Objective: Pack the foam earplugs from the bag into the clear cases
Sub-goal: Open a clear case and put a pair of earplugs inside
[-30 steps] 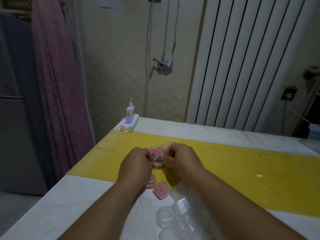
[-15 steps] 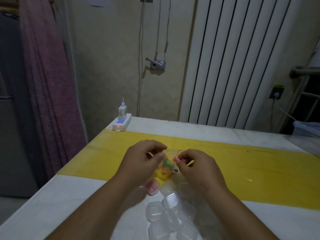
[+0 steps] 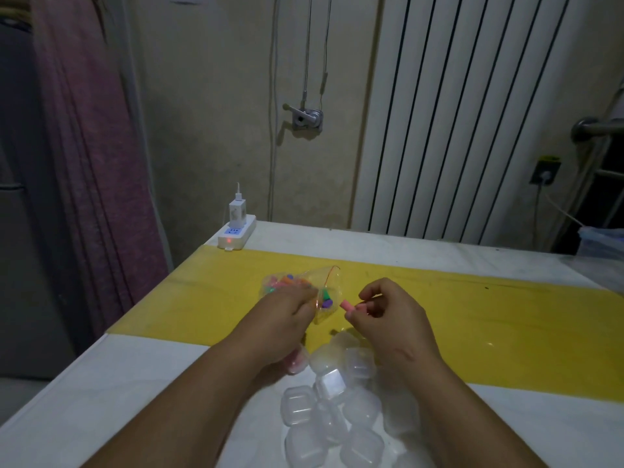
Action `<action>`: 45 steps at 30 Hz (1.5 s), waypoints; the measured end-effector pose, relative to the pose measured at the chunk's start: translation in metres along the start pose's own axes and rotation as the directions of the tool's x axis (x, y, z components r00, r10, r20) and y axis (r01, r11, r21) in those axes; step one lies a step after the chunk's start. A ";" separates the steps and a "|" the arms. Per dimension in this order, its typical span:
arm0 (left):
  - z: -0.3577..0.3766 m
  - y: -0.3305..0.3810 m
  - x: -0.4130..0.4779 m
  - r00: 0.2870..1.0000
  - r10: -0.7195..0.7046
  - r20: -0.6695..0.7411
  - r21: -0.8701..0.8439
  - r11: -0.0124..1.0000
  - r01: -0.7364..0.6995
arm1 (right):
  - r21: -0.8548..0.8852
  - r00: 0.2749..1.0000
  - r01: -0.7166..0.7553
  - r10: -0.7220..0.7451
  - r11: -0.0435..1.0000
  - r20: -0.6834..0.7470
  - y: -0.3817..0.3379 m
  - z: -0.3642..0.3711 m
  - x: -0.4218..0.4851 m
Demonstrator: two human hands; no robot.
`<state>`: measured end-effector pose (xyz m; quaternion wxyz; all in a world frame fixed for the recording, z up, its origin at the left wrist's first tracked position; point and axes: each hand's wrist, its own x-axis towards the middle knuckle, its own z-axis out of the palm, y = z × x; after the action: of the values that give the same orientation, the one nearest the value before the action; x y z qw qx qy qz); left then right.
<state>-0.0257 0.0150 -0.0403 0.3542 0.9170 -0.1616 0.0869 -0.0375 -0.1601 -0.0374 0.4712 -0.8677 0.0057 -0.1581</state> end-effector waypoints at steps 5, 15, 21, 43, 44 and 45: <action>-0.004 0.006 -0.004 0.978 0.044 -0.203 -0.120 0.990 -0.070 | 0.159 0.999 0.007 -0.013 0.987 0.034 -0.002 0.002 -0.003; -0.001 0.010 -0.008 0.985 -0.067 -0.160 -0.483 0.875 -0.019 | 0.307 0.992 0.060 -0.091 0.950 0.087 -0.008 0.002 -0.010; -0.007 0.014 -0.009 0.983 -0.090 -0.163 -0.589 0.808 -0.024 | 0.404 0.998 0.006 -0.030 0.915 0.051 -0.008 0.002 -0.008; -0.002 0.010 -0.009 0.992 -0.059 -0.114 -0.020 0.998 0.057 | 0.406 0.998 0.047 -0.057 0.913 0.013 -0.011 0.005 -0.010; -0.002 0.011 -0.011 0.997 -0.033 -0.075 0.110 0.993 0.041 | 0.382 0.998 0.060 -0.065 0.922 0.001 -0.010 0.005 -0.010; -0.002 0.011 -0.012 0.999 -0.029 -0.031 0.187 0.982 0.034 | 0.365 0.997 0.070 -0.072 0.929 -0.007 -0.010 0.006 -0.011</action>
<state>-0.0407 0.0115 -0.0350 0.2697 0.9474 -0.1331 0.1092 -0.0473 -0.1485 -0.0352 0.6181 -0.7653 -0.0564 -0.1705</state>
